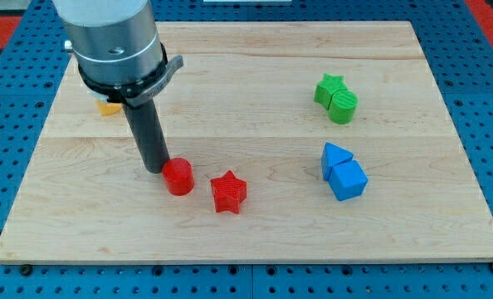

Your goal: Slide the red circle close to the red star

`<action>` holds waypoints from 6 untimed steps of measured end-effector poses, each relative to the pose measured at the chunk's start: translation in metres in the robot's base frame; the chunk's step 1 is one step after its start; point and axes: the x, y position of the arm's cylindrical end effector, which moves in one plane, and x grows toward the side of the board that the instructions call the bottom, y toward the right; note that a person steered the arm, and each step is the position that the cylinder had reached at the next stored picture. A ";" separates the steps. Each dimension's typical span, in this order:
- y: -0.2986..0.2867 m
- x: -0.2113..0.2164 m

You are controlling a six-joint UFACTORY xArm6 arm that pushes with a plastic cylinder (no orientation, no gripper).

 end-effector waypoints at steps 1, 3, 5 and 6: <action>-0.015 0.004; -0.005 0.032; 0.036 0.030; 0.032 0.016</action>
